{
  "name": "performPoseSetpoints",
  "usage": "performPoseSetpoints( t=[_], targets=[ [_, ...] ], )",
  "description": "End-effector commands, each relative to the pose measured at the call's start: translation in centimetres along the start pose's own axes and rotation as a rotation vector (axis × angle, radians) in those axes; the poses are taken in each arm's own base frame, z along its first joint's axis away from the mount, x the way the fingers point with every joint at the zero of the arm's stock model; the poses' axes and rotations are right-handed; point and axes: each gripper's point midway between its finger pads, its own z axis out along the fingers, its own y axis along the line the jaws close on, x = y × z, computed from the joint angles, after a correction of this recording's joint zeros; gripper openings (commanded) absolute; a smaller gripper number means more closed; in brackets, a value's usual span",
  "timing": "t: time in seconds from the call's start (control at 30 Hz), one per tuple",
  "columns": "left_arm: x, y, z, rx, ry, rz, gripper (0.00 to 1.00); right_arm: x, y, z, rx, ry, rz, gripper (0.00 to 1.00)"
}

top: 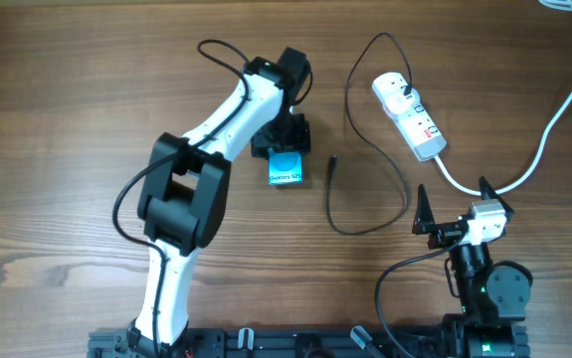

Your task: Plug charger to phone and switch on socket

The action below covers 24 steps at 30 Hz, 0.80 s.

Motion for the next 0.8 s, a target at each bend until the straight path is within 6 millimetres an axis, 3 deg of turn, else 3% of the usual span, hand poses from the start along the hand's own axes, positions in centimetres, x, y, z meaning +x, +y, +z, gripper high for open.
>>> performPoseSetpoints(
  t=[0.0,0.3,0.47,0.63,0.77],
  targets=[
    [0.5,-2.2,-4.4,0.204,0.010,-0.030,0.71,-0.2,-0.3,0.0,0.015,-0.009,0.012,1.00],
    [1.5,-5.8,-12.3,0.811,0.225,-0.105,0.68,-0.2,-0.3,0.0,0.015,-0.009,0.012,1.00],
    [0.6,-5.2,-16.0,1.021,0.348,-0.258,0.68,-0.2,-0.3,0.0,0.015,-0.009,0.012,1.00],
    [-0.5,-4.2,-20.0,1.233,0.425,-0.296,0.66,-0.2,-0.3,0.0,0.015,-0.009,0.012,1.00],
    [-1.1,-2.9,-20.9,1.272,0.445,-0.347,0.66,-0.2,-0.3,0.0,0.015,-0.009,0.012,0.99]
  ],
)
